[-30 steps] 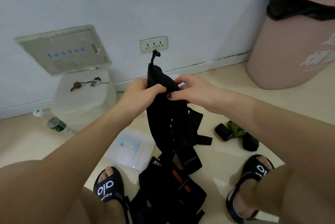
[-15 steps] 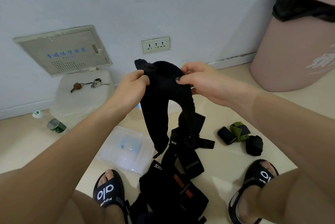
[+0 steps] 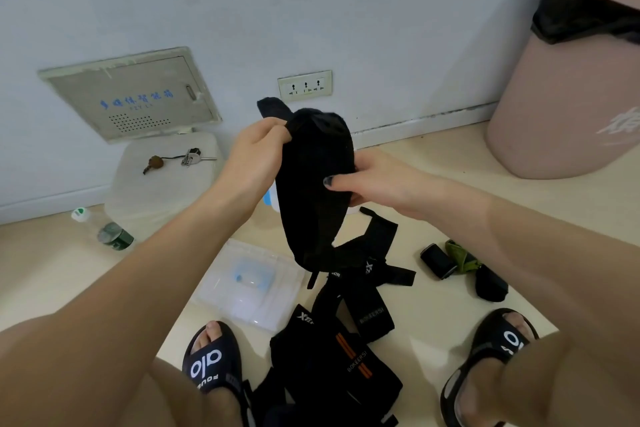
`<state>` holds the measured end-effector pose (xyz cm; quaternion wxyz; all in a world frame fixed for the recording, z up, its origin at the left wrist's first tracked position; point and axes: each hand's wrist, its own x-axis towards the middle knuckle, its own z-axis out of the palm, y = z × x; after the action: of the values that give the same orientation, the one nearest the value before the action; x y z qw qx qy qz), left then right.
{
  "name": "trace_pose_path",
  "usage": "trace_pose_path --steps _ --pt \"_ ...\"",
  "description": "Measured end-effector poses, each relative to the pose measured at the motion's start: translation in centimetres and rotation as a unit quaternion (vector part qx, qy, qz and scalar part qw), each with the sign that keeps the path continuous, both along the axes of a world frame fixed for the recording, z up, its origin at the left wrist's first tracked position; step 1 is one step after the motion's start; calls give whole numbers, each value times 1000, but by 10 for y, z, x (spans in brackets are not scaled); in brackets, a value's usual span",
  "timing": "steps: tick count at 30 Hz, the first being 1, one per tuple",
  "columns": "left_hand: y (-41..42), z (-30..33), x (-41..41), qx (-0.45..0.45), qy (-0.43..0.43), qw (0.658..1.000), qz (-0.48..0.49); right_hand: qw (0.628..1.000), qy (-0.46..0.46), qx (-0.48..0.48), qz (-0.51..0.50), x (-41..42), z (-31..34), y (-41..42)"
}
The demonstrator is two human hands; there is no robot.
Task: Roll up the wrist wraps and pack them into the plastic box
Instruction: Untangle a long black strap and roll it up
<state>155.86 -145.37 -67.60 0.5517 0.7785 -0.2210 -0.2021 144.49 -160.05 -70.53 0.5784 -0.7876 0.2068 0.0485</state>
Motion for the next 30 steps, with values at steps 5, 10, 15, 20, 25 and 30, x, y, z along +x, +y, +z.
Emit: trace_pose_path --steps 5,10,15,20,25,30 --pt "5 -5 4 44 -2 999 -22 985 -65 153 -47 1 23 -2" --pt "7 -12 -12 85 -9 989 -117 930 -142 307 -143 8 39 -5" --pt "7 -15 -20 111 -46 980 -161 870 -185 412 -197 13 43 -7" --pt "3 -28 -20 114 -72 980 -148 855 -189 445 -188 15 40 -5" --pt "2 -23 -10 34 5 999 -20 933 -101 313 -143 13 38 -6" --pt "6 -10 -1 -37 139 989 43 996 68 30 -44 5 17 2"
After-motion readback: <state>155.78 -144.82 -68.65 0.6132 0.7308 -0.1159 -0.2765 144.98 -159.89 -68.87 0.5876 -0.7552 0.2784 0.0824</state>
